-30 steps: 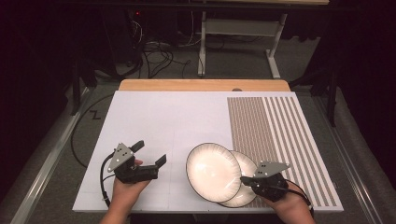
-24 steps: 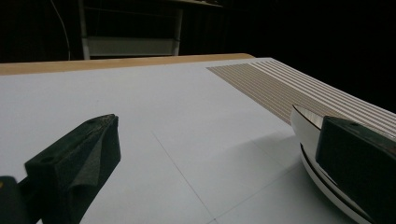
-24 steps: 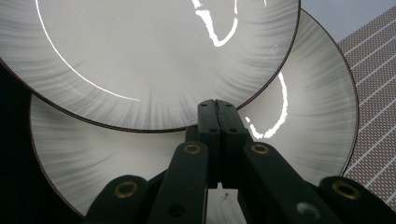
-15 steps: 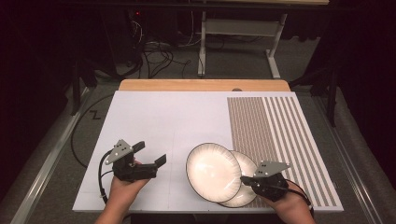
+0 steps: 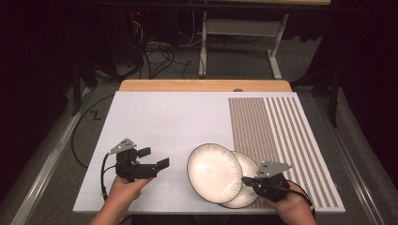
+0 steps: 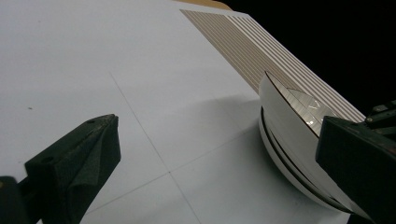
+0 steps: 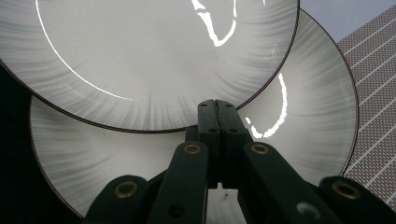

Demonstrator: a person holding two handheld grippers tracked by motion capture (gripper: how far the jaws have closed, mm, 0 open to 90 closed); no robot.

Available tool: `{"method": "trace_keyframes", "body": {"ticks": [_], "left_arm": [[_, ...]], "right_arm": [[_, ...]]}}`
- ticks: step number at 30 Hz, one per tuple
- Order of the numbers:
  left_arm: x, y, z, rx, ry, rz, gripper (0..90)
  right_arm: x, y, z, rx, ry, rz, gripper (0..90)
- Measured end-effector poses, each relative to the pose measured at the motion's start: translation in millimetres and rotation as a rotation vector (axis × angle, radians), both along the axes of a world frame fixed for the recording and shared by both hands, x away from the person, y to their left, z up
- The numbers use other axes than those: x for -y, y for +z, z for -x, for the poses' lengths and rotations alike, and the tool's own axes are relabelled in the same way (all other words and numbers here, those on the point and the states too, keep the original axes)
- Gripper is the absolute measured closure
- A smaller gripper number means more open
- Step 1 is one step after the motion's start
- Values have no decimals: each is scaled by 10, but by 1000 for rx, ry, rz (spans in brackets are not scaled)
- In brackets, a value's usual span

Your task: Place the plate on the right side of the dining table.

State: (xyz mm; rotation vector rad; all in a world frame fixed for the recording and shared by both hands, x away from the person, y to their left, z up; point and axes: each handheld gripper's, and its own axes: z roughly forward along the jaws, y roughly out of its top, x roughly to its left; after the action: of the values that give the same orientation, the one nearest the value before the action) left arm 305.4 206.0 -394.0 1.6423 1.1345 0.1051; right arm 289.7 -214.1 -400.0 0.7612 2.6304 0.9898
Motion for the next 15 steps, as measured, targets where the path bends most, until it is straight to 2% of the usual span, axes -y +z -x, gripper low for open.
{"method": "trace_keyframes", "body": {"ticks": [7, 15], "left_arm": [[-4, -34, -62, -88, -26, 61, 9], [9, -49, -107, -163, -73, 102, 11]], "right_arm": [[3, -1, -4, -2, 1, -2, 900], [1, 0, -5, -2, 0, -2, 900]]}}
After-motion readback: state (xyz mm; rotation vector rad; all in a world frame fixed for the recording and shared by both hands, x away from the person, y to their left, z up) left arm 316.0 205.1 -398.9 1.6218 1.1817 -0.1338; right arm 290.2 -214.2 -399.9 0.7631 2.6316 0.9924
